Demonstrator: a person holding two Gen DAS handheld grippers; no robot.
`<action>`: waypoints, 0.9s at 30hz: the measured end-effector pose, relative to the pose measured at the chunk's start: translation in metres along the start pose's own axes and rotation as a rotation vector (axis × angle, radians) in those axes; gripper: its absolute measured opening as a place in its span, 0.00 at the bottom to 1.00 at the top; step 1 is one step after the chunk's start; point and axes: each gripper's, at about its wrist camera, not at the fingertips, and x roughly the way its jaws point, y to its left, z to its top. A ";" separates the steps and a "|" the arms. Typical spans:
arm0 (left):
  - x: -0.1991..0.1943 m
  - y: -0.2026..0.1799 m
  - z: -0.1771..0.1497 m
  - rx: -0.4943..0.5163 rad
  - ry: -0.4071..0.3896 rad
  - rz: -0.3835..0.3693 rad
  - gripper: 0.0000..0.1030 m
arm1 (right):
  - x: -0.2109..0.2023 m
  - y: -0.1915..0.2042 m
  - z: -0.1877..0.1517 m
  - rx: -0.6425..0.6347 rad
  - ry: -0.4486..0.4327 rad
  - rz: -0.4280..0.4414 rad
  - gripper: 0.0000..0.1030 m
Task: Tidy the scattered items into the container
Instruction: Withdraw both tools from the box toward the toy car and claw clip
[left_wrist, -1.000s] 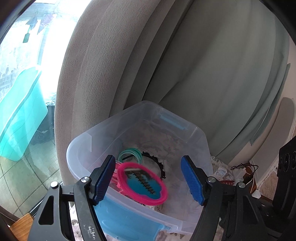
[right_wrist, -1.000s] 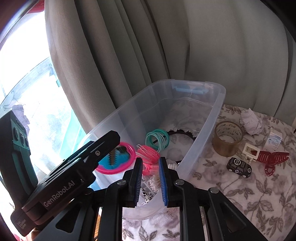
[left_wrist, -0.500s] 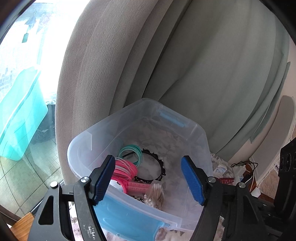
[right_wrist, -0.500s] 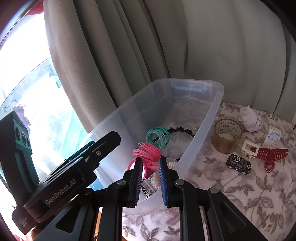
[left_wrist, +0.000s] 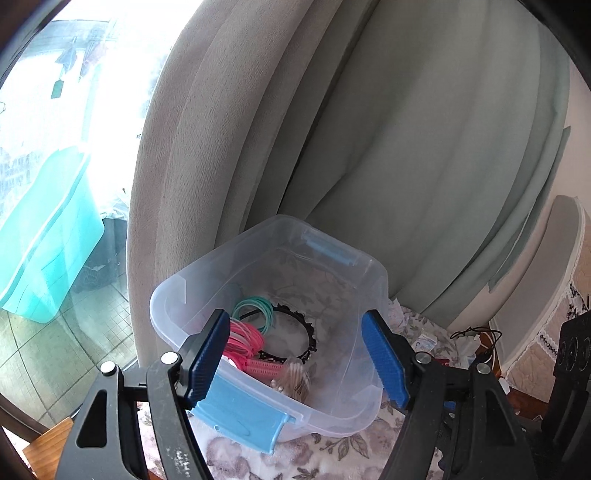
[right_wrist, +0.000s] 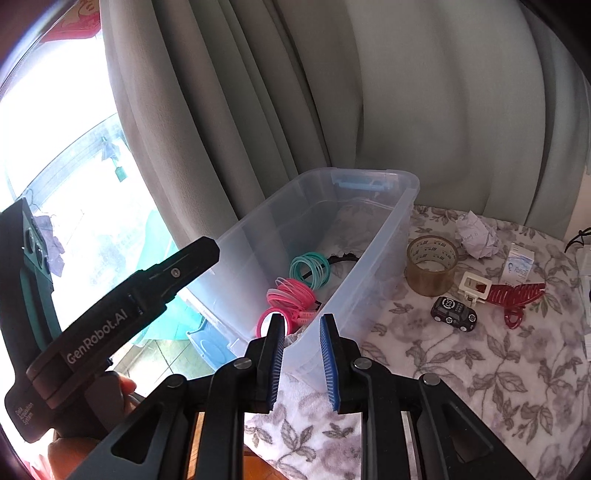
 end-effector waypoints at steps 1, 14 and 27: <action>-0.006 -0.005 0.001 0.009 -0.007 -0.005 0.73 | -0.007 -0.003 0.000 0.009 -0.014 -0.004 0.22; -0.059 -0.085 -0.005 0.164 -0.049 -0.109 0.79 | -0.106 -0.063 -0.009 0.150 -0.203 -0.048 0.22; -0.052 -0.162 -0.039 0.320 0.060 -0.119 0.79 | -0.173 -0.140 -0.035 0.332 -0.307 -0.113 0.44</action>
